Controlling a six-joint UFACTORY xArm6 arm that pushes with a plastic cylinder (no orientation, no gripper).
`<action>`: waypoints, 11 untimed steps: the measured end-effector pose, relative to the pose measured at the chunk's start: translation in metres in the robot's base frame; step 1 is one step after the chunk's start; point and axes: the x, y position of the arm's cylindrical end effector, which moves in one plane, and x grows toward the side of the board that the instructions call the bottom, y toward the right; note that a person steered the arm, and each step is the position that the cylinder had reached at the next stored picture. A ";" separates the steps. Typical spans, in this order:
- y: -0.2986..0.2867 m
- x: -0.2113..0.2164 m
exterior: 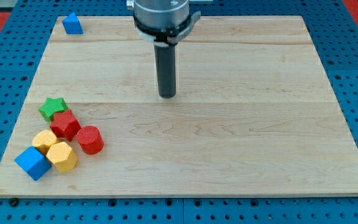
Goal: Push the green circle parallel to the green star
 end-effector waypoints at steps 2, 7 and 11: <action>0.025 -0.133; -0.058 -0.175; -0.165 -0.095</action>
